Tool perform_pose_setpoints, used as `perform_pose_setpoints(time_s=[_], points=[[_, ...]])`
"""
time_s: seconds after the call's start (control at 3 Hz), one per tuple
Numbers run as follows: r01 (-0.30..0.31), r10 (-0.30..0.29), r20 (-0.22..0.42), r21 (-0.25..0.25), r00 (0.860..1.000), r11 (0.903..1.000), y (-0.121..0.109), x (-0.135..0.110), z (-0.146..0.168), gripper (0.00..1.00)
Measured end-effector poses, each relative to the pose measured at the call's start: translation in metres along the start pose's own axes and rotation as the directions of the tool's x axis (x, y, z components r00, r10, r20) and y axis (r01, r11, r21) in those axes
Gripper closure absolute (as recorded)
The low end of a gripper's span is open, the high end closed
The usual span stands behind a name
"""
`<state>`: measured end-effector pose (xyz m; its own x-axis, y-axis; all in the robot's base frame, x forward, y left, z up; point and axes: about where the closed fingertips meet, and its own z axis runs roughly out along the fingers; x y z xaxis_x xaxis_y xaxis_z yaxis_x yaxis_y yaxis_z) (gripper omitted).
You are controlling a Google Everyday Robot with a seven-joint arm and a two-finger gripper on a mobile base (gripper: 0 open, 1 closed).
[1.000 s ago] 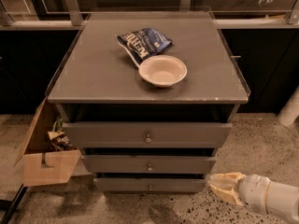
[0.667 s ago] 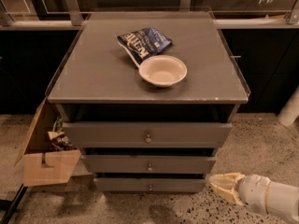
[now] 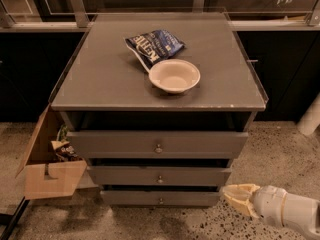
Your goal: Open middle drawer
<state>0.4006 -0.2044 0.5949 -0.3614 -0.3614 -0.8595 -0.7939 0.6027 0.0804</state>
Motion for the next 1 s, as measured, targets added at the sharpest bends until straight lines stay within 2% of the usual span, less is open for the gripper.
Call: perform_pose_setpoints(time_s=[0.33,0.67,1.0], points=[[0.013,-0.014,0.054,0.005,0.998,0.9999,-0.018,0.005,0.013,1.0],[0.024,-0.028,0.116,0.035,0.993,0.9991,-0.036,0.012,0.024,1.0],[0.021,-0.037,0.165,0.097,0.986,0.995,-0.055,0.02,0.036,1.0]])
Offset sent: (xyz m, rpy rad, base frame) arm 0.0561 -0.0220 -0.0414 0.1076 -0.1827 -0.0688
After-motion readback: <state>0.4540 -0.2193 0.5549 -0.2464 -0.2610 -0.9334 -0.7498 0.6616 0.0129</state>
